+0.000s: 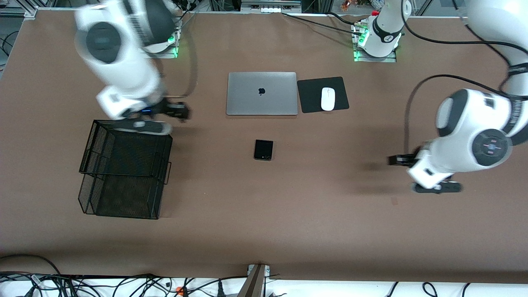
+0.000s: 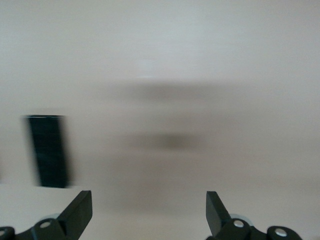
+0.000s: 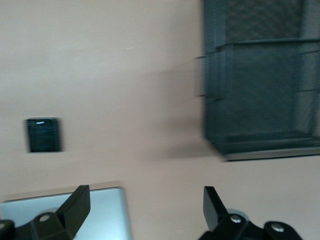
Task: Place phones with both arms
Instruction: 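Set the flip phone by the laptop while the right gripper approaches, then grasp the flip phone with the right gripper while the left grasps the black phone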
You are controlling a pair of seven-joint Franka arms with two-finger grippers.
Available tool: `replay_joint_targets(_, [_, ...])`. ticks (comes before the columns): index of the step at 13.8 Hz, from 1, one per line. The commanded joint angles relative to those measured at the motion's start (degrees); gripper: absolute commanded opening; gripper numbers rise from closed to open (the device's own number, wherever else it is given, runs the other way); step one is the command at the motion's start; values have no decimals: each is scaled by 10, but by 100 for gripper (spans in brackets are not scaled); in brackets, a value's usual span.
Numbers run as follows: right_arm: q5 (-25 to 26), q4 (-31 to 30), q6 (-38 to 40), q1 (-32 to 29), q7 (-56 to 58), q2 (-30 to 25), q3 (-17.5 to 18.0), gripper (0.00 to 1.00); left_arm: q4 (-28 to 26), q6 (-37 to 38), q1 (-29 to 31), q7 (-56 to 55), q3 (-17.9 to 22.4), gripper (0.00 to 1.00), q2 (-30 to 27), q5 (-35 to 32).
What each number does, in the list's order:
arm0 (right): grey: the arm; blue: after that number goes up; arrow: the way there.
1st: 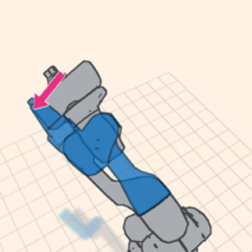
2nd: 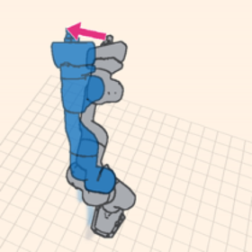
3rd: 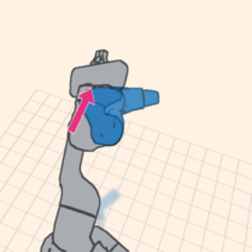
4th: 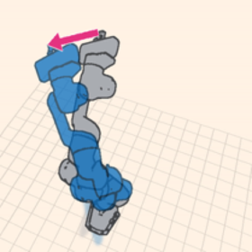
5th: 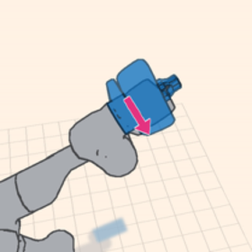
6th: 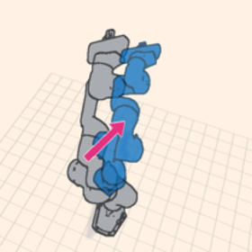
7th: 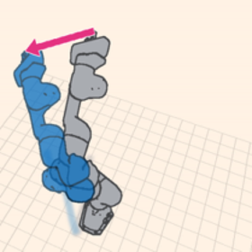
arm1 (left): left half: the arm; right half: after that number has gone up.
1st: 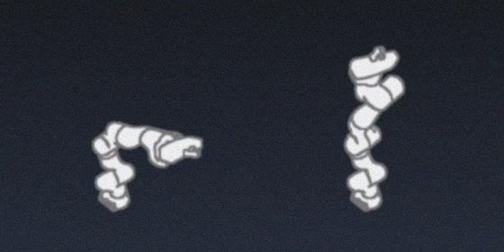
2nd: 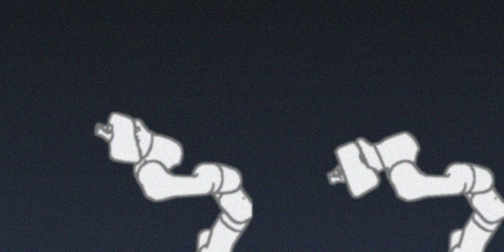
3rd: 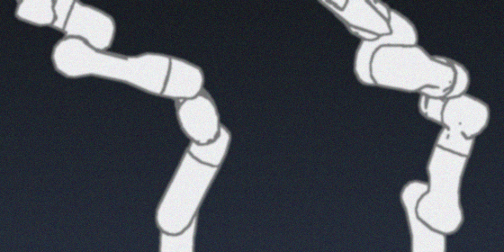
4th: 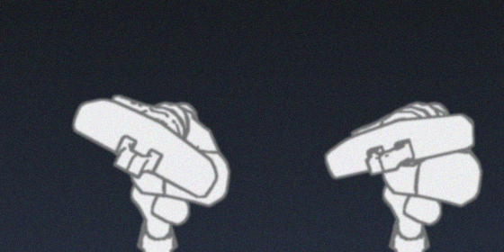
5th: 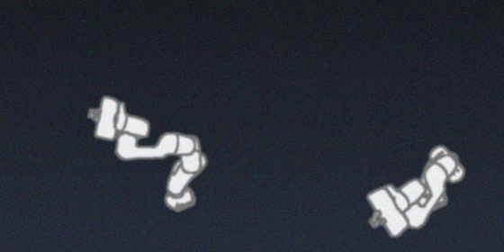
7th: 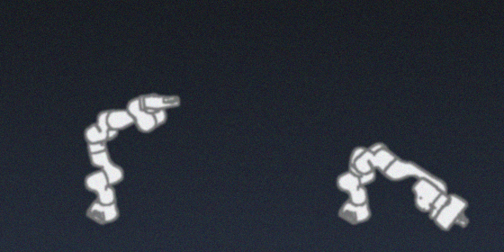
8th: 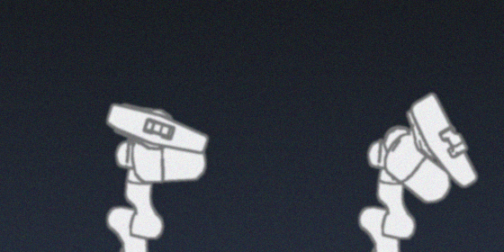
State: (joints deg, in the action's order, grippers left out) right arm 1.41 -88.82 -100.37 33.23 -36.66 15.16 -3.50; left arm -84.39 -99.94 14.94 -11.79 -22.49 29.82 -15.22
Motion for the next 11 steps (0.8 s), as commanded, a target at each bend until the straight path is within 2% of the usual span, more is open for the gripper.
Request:
replay_joint_targets(1, [-7, 138, 14, 63, -75, 108, -9, 100, -77, -72, 74, 63, -12, 100, -15, -40])
replay_joint_targets(3, [-9, 196, -5, 104, -129, 163, -9, 100, -162, -164, 112, 66, -13, 100, -40, -47])
replay_joint_targets(5, [-33, 202, -57, 126, -168, 195, -9, 100, -249, -303, 151, 88, -12, 100, -50, -55])
replay_joint_targets(7, [-34, 199, -89, 134, -177, 231, -9, 100, -292, -438, 193, 127, -11, 100, -41, -109])
replay_joint_targets(9, [-34, 198, -118, 135, -181, 269, -9, 100, -309, -456, 231, 128, -12, 100, -16, -124])
replay_joint_targets(11, [-34, 176, -184, 136, -209, 296, -9, 100, -315, -456, 243, 128, -12, 100, 10, -124])
